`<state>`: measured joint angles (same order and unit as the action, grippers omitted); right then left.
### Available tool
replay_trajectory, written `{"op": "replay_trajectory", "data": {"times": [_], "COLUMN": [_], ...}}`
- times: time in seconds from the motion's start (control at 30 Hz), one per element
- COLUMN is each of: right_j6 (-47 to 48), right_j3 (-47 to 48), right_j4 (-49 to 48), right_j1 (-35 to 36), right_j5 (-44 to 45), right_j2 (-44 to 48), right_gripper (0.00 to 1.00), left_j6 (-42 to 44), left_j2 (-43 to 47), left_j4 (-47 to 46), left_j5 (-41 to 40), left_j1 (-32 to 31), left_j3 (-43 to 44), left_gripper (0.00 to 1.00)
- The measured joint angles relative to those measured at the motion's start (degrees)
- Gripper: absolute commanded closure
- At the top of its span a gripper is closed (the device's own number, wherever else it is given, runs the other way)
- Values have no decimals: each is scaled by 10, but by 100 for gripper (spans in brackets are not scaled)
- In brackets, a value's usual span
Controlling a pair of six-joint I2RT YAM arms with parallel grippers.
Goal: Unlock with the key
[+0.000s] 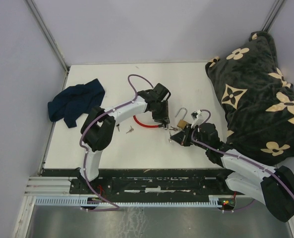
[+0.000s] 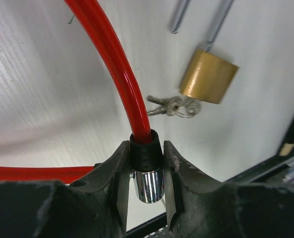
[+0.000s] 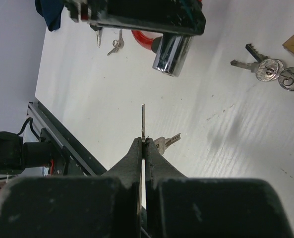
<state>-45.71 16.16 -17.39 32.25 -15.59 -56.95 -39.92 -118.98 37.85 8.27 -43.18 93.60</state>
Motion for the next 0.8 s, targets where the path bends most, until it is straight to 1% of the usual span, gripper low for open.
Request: {"op": "replay_trajectory", "data": {"times": [0.13,0.27,0.57,0.8], "right_j6": [-13,-24,-40,-51], "right_j3": [2,3,5,5], "right_j4": [-16,-23,-46,-73], "right_j1": [0,0,0,0], "right_j5": [-10,-11,-3,20], "right_j2": [-20,-35,-56,-57], "right_gripper": [98,98,98,98], "left_j6": [-36,-57,-67,-68], "left_j2": [35,50,56,67], "left_j4": [-38,-56,-68,-77], "left_j5": [24,30,44,44], "left_j1": [11,18,18,19], "left_j3": [-19,-22,-33,-44], "left_gripper": [97,97,97,97]}}
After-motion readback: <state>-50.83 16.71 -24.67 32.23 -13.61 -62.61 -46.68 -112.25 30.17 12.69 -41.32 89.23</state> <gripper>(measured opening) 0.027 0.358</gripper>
